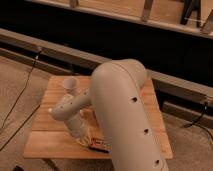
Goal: Push the eraser across the table
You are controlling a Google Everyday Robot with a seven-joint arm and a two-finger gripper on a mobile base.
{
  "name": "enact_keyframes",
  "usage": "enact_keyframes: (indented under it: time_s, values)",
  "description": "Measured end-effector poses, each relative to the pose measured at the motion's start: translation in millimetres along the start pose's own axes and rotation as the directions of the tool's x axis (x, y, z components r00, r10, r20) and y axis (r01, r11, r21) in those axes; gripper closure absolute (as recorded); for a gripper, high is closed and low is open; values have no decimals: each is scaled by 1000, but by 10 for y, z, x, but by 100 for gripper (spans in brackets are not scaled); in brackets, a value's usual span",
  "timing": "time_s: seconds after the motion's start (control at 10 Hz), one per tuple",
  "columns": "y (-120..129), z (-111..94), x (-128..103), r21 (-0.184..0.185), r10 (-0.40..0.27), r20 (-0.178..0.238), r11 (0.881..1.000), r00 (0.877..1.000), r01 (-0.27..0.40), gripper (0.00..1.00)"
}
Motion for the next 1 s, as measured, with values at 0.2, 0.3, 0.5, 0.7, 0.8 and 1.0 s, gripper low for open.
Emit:
enact_keyframes:
  time_s: [0.2, 0.3, 0.5, 0.7, 0.8, 1.0]
  values:
    - [-98, 19, 38, 3, 26, -11, 1000, 1000, -26, 100]
    - [-166, 38, 78, 6, 42, -22, 999, 999, -42, 100]
    - [-224, 63, 125, 10, 56, -36, 998, 998, -55, 100]
    - [-293, 98, 179, 19, 70, -56, 997, 996, -69, 100]
    - [-321, 116, 207, 24, 77, -67, 997, 995, -75, 100]
    - [-369, 147, 257, 33, 88, -87, 996, 992, -86, 100]
